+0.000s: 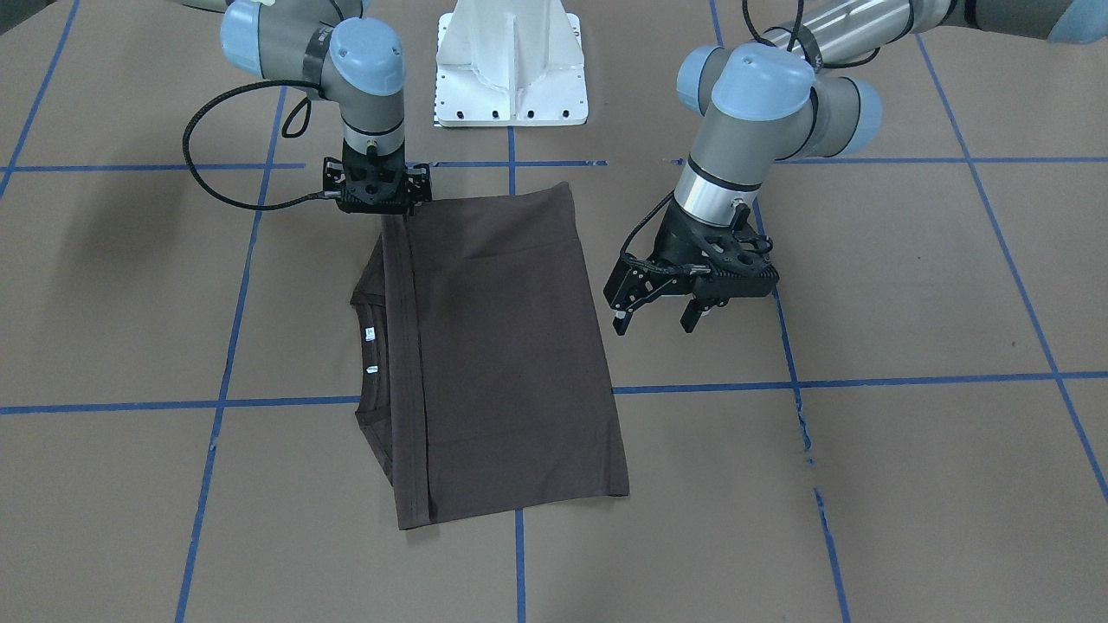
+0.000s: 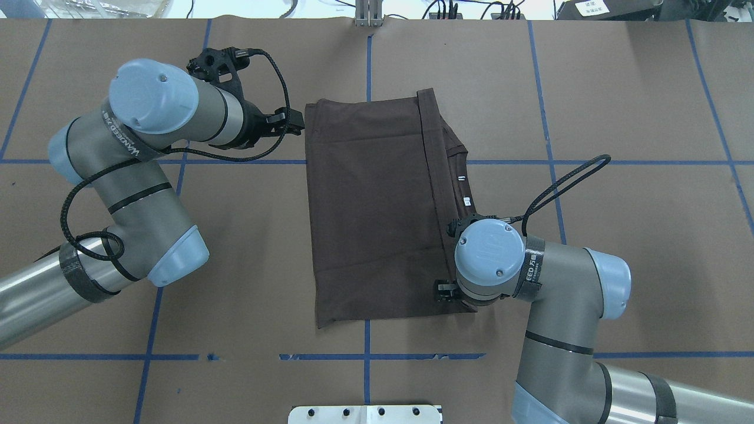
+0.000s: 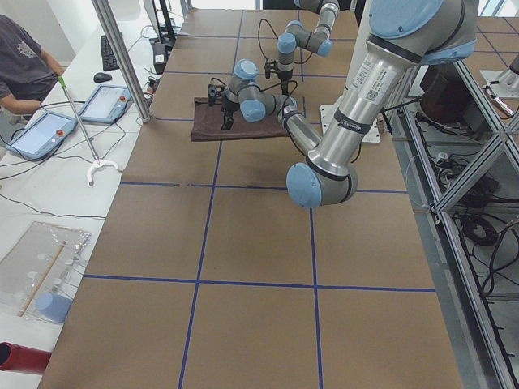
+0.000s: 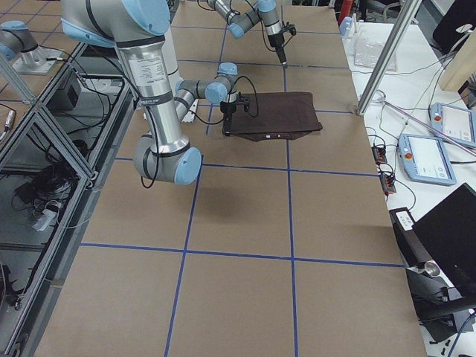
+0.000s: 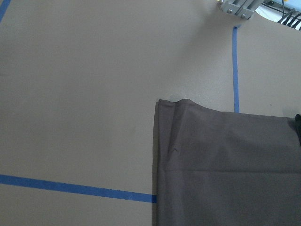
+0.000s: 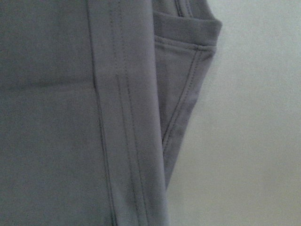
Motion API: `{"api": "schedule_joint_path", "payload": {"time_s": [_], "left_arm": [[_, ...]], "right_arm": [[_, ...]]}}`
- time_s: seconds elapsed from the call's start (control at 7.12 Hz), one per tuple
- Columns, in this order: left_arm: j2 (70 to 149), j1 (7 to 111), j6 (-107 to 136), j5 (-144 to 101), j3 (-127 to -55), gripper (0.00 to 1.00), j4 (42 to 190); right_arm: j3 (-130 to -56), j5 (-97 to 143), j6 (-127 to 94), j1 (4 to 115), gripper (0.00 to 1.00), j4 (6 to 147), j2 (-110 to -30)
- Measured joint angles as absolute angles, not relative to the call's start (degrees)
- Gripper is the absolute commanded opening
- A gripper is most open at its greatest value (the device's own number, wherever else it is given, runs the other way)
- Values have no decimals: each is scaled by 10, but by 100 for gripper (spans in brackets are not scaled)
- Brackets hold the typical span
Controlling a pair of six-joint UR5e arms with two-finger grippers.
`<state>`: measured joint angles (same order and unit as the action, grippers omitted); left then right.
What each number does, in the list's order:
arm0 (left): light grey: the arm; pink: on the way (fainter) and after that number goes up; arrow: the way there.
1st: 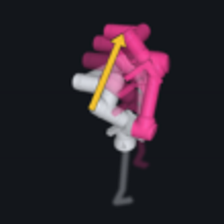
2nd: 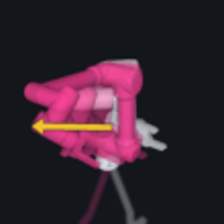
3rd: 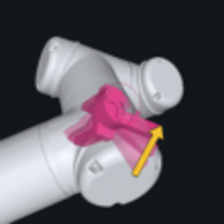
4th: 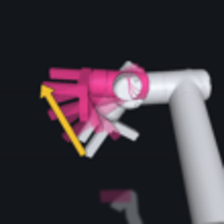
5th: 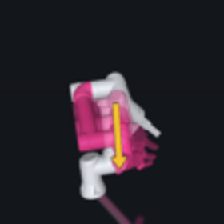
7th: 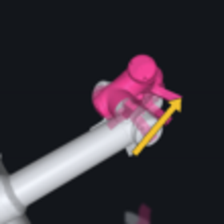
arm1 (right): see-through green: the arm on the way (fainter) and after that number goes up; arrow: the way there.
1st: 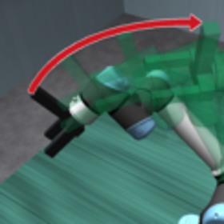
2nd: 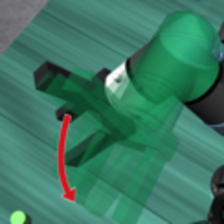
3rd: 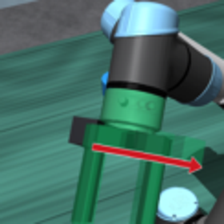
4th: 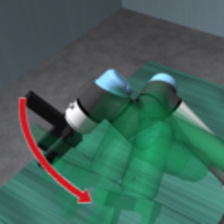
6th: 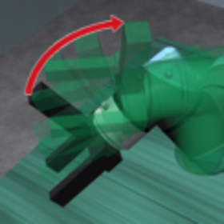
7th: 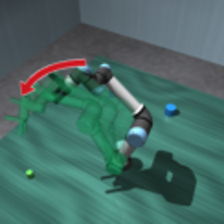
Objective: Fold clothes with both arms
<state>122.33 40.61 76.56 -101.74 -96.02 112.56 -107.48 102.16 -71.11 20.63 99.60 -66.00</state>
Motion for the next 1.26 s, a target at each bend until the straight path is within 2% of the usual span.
{"api": "schedule_joint_path", "payload": {"time_s": [1.26], "left_arm": [[1229,402,795,-1018,-961,100,1138]], "right_arm": [[-1076,1024,-695,226,100,1020,-676]]}}
